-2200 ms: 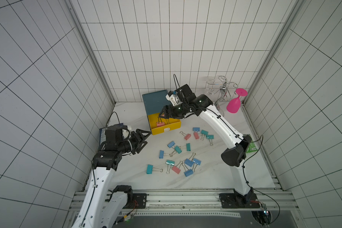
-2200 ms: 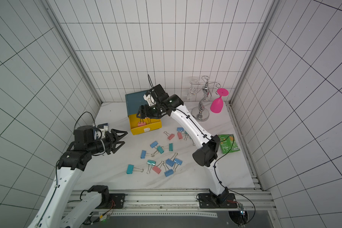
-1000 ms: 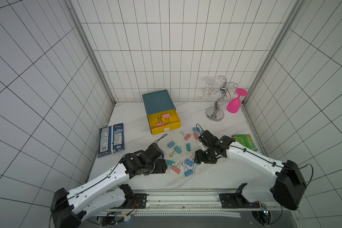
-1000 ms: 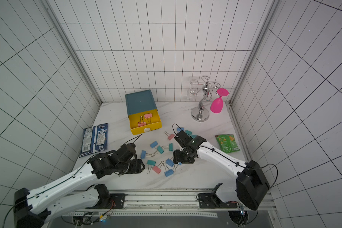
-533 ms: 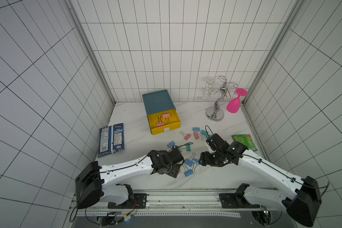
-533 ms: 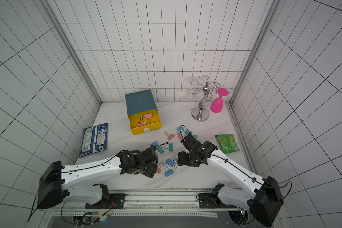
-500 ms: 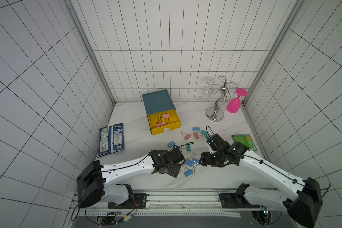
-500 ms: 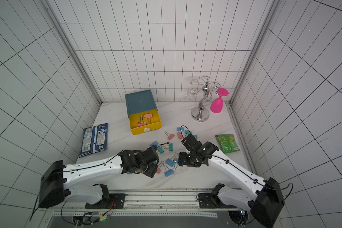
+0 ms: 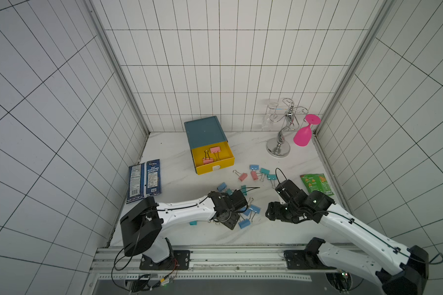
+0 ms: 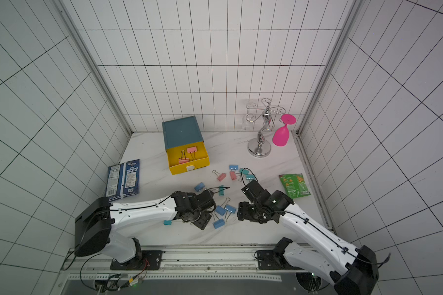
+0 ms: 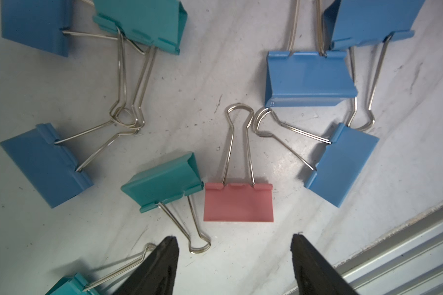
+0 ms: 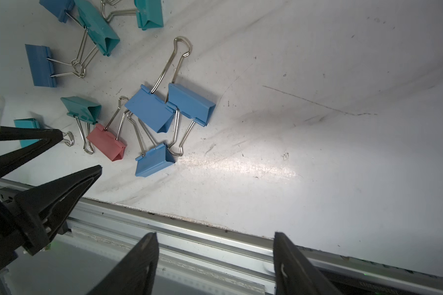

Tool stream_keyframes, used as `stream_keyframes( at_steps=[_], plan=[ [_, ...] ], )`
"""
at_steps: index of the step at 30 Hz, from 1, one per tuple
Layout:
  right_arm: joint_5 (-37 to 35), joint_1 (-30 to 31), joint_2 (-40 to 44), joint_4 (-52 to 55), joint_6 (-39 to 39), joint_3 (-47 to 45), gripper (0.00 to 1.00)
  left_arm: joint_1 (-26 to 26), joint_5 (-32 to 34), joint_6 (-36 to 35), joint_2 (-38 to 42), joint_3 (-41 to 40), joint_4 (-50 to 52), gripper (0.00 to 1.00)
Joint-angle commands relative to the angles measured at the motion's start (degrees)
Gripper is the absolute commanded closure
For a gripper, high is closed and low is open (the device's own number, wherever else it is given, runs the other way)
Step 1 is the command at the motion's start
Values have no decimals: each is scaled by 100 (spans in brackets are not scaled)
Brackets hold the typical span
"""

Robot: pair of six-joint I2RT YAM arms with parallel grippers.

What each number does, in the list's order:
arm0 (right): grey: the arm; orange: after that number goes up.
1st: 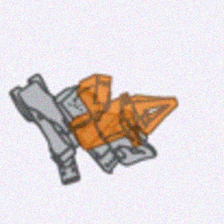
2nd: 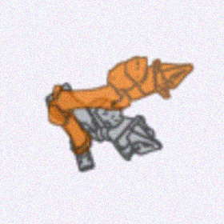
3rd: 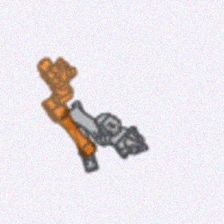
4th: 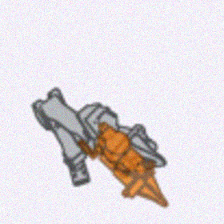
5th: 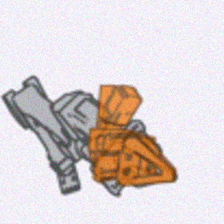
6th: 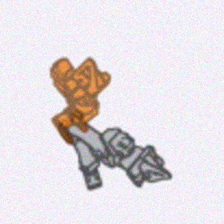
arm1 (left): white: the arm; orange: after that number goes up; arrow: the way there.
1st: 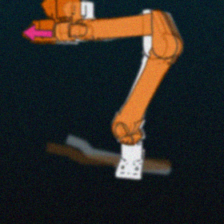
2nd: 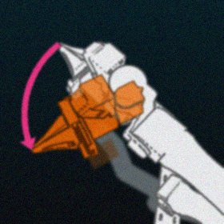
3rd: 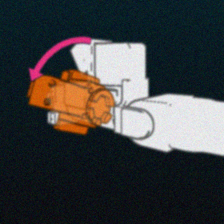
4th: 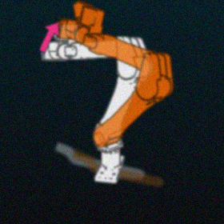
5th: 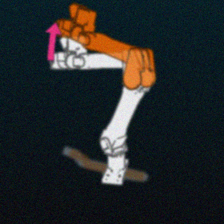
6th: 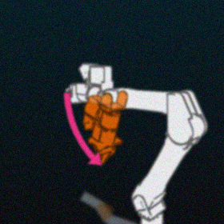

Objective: Put the binder clips in the drawer according to color
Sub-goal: Pick up the binder clip at the center of the board.

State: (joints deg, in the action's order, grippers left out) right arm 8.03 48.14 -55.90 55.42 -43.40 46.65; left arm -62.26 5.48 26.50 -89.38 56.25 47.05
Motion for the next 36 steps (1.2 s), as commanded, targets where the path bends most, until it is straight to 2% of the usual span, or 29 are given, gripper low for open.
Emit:
stream_keyframes(
  at_steps=[1,17,31,36],
  plan=[
    [-192,51,86,235,-99,-29,27,-32,-125,-150,-191,175,-238,26],
    [-311,46,47,350,-63,19,27,-47,-486,-50,-642,104,-447,28],
    [-320,44,35,356,-46,37,27,-76,-276,335,-791,47,-470,30],
    [-320,46,46,364,-35,63,27,-74,-206,412,-785,34,-480,36]
  ],
)
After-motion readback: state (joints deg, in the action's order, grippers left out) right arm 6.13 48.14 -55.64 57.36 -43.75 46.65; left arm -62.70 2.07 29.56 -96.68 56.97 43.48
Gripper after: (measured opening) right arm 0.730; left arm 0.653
